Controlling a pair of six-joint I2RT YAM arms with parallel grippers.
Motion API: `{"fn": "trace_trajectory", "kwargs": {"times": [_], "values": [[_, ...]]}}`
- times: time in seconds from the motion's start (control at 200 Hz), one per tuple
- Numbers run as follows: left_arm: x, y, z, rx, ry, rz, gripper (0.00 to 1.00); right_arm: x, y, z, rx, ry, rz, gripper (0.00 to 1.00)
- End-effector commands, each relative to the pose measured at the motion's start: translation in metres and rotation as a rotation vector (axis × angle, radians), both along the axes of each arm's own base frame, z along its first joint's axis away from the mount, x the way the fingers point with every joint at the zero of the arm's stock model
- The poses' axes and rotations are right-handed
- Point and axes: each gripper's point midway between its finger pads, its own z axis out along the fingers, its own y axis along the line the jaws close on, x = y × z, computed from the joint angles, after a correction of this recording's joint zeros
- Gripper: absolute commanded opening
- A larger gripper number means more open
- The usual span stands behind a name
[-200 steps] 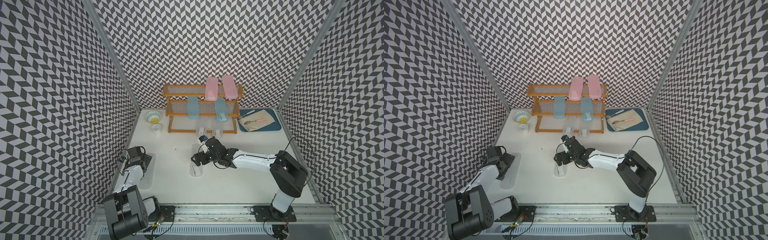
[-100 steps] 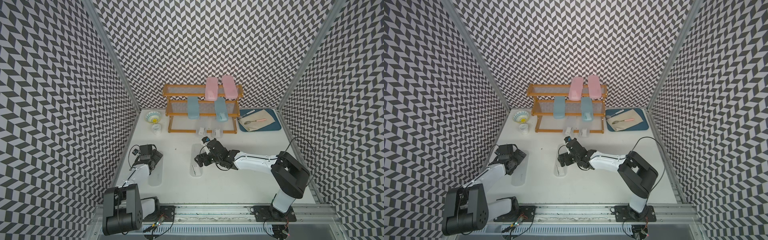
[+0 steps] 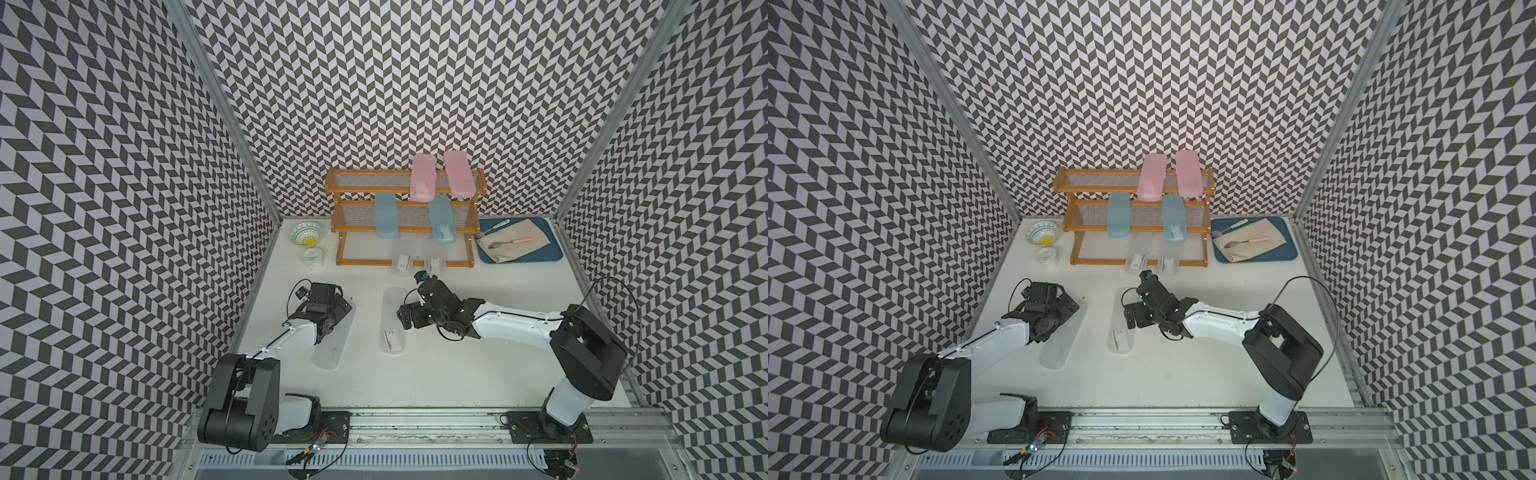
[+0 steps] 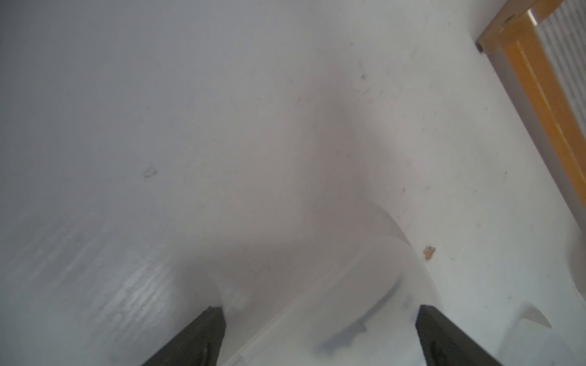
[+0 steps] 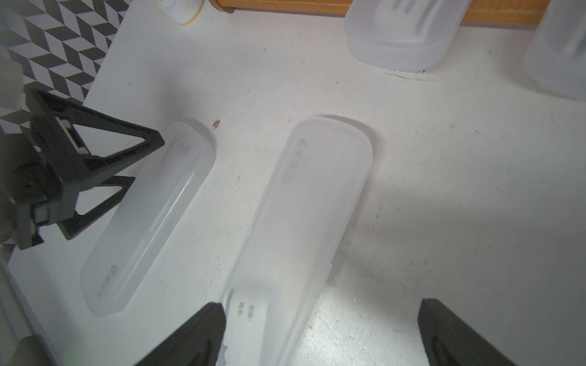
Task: Place the pencil cases on the shelf according to color
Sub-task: Move the pencil case to the center of the board, then adjust the pencil case at the center of the board.
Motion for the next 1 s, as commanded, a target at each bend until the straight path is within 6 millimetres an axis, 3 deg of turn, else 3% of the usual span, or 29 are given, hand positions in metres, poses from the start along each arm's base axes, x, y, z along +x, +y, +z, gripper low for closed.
{"fn": "trace_trajectory", "kwargs": {"times": [0.0, 0.421, 0.736, 0.836, 0.996], "values": [[-0.003, -0.001, -0.003, -0.004, 0.04, 0.009, 0.99, -0.007, 0.011, 0.007, 0.024, 0.001, -0.012, 1.0], [-0.006, 0.001, -0.001, 0.002, 0.028, 0.001, 0.99, -0.034, 0.038, -0.03, -0.14, 0.036, 0.007, 1.0], [-0.004, 0.003, 0.008, 0.011, -0.006, 0.004, 0.99, -0.037, 0.05, -0.053, -0.265, 0.043, 0.006, 1.0], [-0.002, 0.004, 0.012, 0.022, -0.014, 0.002, 0.99, -0.037, 0.039, -0.063, -0.326, 0.043, -0.019, 1.0], [-0.001, 0.003, 0.015, 0.029, -0.009, -0.01, 0.99, -0.039, -0.005, -0.073, -0.398, 0.045, -0.085, 1.0]]}}
